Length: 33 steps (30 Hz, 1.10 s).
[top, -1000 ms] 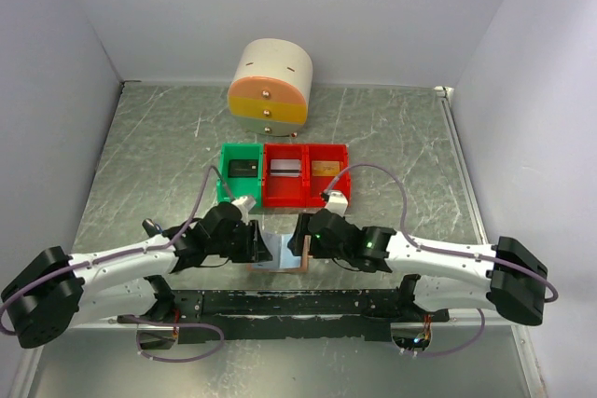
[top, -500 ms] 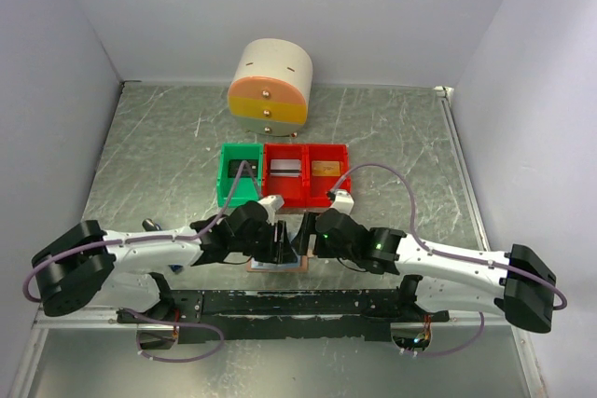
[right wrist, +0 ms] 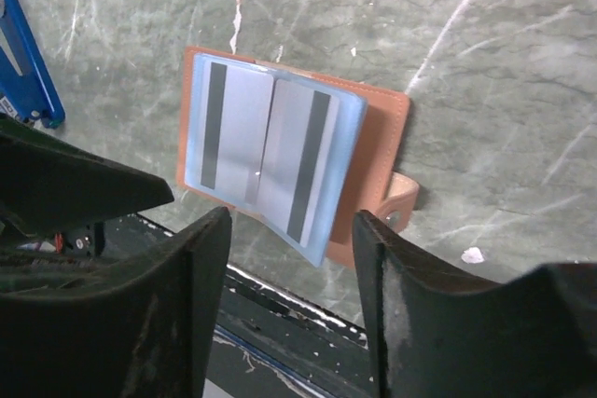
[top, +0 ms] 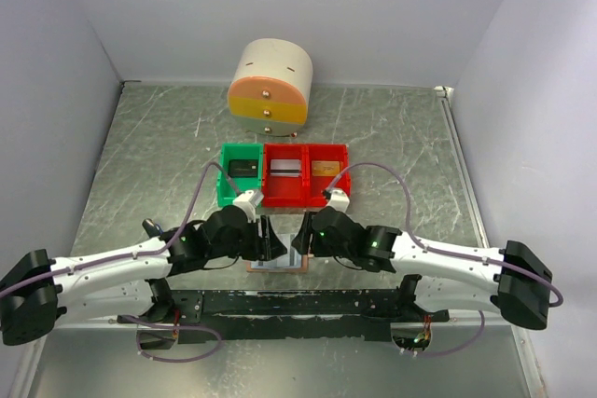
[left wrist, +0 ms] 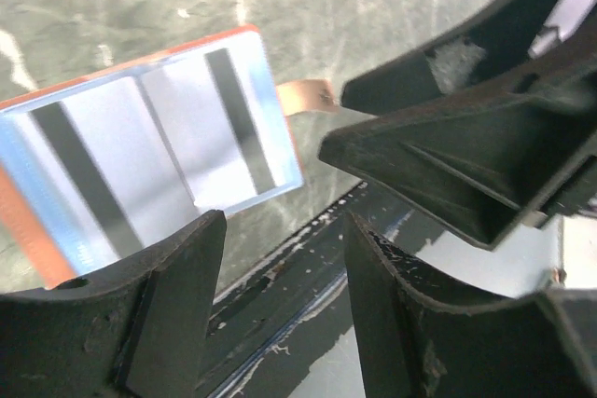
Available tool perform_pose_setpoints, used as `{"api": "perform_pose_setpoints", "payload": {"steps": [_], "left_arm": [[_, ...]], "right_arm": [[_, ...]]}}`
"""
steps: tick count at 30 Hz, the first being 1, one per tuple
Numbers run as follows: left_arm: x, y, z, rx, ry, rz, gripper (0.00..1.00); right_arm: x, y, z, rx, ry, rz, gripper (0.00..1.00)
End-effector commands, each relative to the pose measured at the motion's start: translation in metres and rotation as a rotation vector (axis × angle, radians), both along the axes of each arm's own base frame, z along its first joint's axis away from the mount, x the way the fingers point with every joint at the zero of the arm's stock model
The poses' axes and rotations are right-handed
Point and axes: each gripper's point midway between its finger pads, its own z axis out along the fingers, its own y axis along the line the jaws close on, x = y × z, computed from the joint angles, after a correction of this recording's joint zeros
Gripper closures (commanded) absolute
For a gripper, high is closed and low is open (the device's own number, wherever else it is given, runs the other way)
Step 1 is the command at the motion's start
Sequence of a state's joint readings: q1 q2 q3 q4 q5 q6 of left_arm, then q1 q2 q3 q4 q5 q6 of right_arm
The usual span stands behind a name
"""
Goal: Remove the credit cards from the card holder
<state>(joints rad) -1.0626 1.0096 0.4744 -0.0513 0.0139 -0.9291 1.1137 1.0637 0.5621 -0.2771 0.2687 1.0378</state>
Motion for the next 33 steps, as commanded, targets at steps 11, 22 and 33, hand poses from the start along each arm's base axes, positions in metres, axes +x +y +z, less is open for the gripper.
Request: {"api": "perform_pose_setpoints", "payload": {"steps": [11,22,33], "left_arm": [[0.006,0.037,-0.024,0.085,0.034,0.179,0.36],[0.016,-0.008,-0.026,0.054,0.022,0.075,0.38],[0.021,-0.024,-0.059,0.110,0.086,0.084,0.48]], "right_arm": [[0.010,0.050,-0.007,0.028,0.021,0.091,0.66],[0.007,0.000,-0.086,-0.102,0.155,-0.054,0.67],[0.001,-0.013,-0.092,-0.100,0.171,-0.093,0.67]]}}
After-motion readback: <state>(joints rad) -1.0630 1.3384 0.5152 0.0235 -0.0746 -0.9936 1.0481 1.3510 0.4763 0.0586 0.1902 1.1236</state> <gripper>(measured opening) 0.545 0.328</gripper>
